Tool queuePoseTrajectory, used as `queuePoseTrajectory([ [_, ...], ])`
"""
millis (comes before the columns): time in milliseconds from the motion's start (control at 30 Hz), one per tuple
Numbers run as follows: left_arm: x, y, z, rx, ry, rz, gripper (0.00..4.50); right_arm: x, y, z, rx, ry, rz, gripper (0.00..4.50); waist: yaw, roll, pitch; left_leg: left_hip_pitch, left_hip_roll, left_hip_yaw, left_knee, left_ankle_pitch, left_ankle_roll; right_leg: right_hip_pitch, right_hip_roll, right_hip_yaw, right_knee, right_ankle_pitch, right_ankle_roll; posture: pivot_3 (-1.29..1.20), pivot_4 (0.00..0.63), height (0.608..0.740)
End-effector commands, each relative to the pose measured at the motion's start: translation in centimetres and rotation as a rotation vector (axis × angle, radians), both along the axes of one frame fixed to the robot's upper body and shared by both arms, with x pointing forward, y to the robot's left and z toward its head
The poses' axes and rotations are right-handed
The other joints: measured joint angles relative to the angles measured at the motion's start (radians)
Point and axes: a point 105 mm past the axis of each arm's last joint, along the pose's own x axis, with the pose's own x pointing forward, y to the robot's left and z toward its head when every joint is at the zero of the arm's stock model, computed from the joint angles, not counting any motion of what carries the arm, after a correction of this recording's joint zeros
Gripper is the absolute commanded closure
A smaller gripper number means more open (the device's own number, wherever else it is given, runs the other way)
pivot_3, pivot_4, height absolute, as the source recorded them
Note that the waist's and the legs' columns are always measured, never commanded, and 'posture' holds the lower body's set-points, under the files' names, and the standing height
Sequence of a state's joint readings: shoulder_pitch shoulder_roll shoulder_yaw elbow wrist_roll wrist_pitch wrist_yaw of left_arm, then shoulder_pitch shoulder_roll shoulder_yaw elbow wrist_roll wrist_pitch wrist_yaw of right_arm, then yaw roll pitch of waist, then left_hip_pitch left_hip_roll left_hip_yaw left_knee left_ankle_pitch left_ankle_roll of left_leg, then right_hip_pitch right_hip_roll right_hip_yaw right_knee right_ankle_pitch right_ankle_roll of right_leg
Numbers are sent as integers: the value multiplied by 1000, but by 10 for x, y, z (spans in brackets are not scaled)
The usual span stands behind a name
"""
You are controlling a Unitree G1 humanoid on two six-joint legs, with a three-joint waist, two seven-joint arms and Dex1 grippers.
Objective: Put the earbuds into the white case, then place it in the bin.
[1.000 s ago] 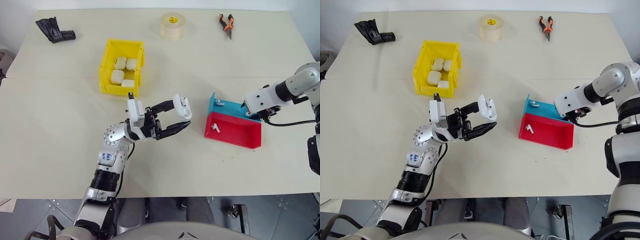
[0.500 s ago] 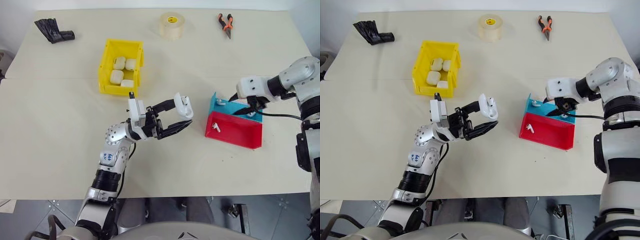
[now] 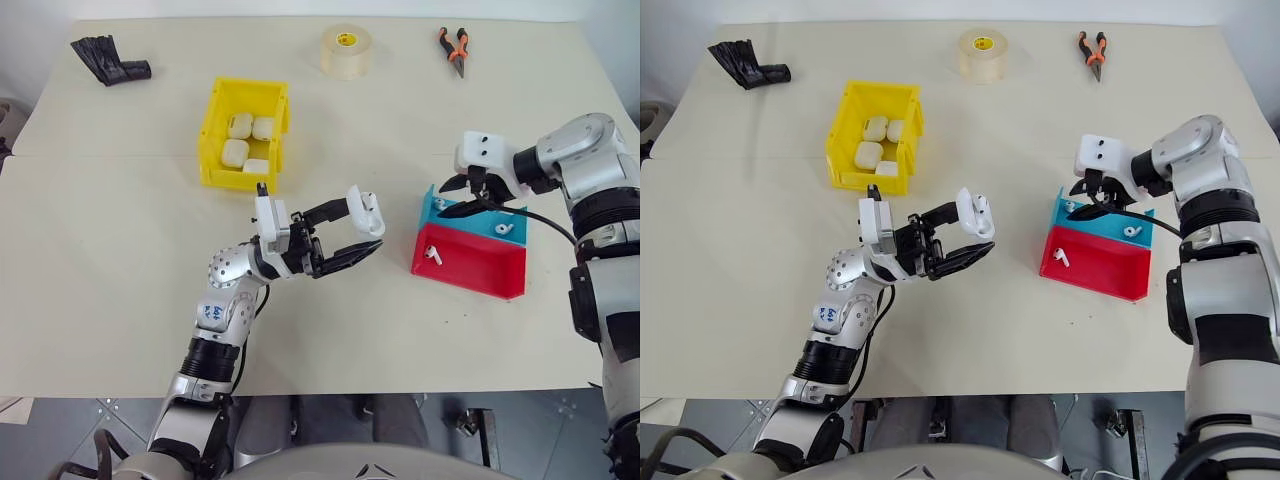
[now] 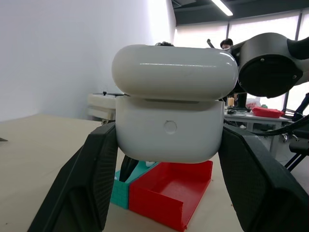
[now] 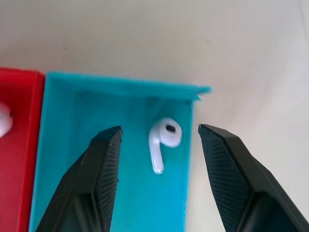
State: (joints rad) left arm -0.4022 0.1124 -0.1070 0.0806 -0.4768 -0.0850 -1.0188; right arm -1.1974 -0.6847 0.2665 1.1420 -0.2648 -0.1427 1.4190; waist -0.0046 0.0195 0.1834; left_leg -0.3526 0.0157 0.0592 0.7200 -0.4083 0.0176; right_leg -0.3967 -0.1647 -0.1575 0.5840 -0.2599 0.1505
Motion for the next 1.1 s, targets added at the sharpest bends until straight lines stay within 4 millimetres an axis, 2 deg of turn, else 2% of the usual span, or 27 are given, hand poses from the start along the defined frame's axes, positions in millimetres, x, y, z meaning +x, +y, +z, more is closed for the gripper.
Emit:
queuePoseTrajectory([
  [33,-6,-2,14,-20,-59,-18,1737,3,-1,6,0,-41,-10,1880,-1,0,0,0,0,0,0,0,0,0,0,0,0,0,0,0,150,740],
  [200,-7,-2,14,-21,-57,-16,1737,4,0,2,-7,-43,-19,1880,-2,0,0,0,0,0,0,0,0,0,0,0,0,0,0,0,150,740],
  [300,-7,-2,14,-21,-56,-18,1737,5,2,0,-11,-43,-15,2523,-4,0,0,0,0,0,0,0,0,0,0,0,0,0,0,0,150,740],
  [400,-8,-2,14,-21,-55,-18,1737,4,2,-3,-13,-39,-13,3536,-3,0,0,0,0,0,0,0,0,0,0,0,0,0,0,0,150,740],
  [733,-9,-3,15,-24,-51,-22,1737,2,3,-7,-6,-27,-8,3536,-4,0,0,0,0,0,0,0,0,0,0,0,0,0,0,0,150,740],
  [767,-9,-3,15,-24,-51,-22,1737,2,4,-7,-1,-24,-2,3777,-4,0,0,0,0,0,0,0,0,0,0,0,0,0,0,0,150,740],
  [867,-10,-3,15,-24,-49,-24,1737,2,6,-7,16,-34,1,3939,-4,0,0,0,0,0,0,0,0,0,0,0,0,0,0,0,150,740],
  [1000,-10,-3,14,-23,-48,-26,1737,3,7,2,67,-83,-5,3939,-4,0,0,0,0,0,0,0,0,0,0,0,0,0,0,0,150,740],
  [1100,-9,-3,14,-20,-48,-29,1737,-4,-2,21,121,-148,1,3939,1,0,0,0,0,0,0,0,0,0,0,0,0,0,0,0,150,740],
])
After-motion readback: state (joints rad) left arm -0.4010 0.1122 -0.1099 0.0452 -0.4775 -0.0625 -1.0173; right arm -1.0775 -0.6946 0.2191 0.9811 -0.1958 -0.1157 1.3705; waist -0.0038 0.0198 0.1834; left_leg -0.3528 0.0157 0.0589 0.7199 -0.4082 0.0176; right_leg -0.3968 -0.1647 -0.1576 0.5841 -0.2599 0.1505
